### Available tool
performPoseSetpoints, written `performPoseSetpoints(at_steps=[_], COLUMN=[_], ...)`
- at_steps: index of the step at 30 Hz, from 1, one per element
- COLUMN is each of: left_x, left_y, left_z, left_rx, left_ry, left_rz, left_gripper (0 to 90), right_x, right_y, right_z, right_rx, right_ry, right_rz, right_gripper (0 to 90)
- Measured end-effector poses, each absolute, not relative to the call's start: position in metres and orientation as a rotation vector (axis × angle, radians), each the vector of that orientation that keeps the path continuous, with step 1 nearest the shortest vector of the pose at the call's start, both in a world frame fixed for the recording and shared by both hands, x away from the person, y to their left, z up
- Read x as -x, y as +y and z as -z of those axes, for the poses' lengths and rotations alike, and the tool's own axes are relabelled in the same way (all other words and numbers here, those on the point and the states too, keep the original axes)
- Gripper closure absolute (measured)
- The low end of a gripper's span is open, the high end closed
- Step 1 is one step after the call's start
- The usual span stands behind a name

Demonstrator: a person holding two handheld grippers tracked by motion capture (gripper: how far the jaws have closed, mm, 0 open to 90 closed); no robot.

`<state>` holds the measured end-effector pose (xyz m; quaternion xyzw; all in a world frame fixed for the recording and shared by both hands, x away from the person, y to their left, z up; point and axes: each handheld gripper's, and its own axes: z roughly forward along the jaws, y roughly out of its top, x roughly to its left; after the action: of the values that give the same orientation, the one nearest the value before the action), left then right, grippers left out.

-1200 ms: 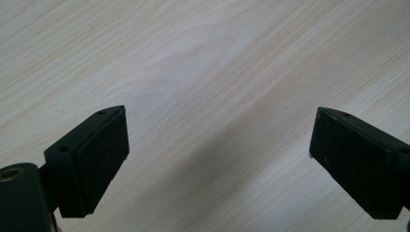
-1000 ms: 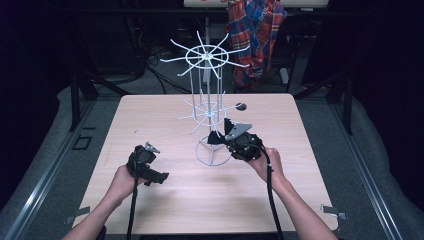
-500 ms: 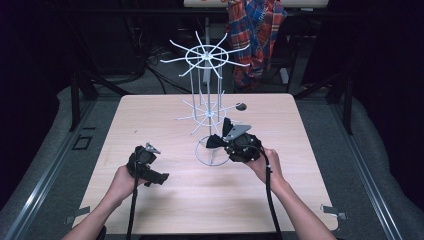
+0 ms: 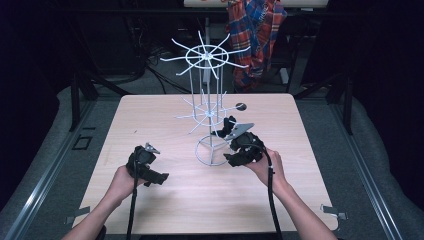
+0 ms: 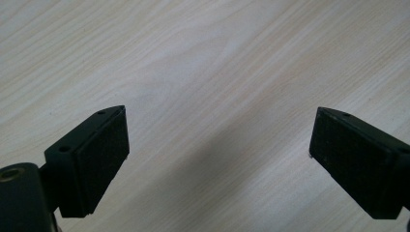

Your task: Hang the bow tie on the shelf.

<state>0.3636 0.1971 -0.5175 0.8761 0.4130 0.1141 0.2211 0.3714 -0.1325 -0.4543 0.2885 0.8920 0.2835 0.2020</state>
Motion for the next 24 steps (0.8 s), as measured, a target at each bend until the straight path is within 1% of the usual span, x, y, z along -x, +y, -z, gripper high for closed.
performPoseSetpoints(at_steps=[6, 7, 8, 12, 15, 24], left_x=[-0.363, -0.363, -0.363, -0.363, -0.363, -0.363], left_y=[0.198, 0.198, 0.198, 0.198, 0.197, 0.197], left_z=[0.517, 0.517, 0.517, 0.517, 0.517, 0.517], left_rx=[-2.418, -2.417, -2.416, -2.416, -2.414, -2.414], left_ry=[1.146, 1.146, 1.147, 1.146, 1.147, 1.148], left_rz=[-0.324, -0.325, -0.326, -0.322, -0.324, -0.326], left_gripper=[7.0, 7.0, 7.0, 7.0, 7.0, 7.0], right_x=[-0.368, -0.367, -0.367, -0.361, -0.357, -0.348], right_y=[-0.145, -0.149, -0.149, -0.162, -0.170, -0.191], right_z=[0.452, 0.451, 0.451, 0.448, 0.447, 0.447], right_rx=[-0.844, -0.851, -0.851, -0.912, -0.933, -0.991], right_ry=[2.535, 2.547, 2.547, 2.564, 2.569, 2.564], right_rz=[-0.762, -0.740, -0.740, -0.734, -0.723, -0.694], right_gripper=[25.3, 22.3, 22.3, 17.2, 14.9, 12.1])
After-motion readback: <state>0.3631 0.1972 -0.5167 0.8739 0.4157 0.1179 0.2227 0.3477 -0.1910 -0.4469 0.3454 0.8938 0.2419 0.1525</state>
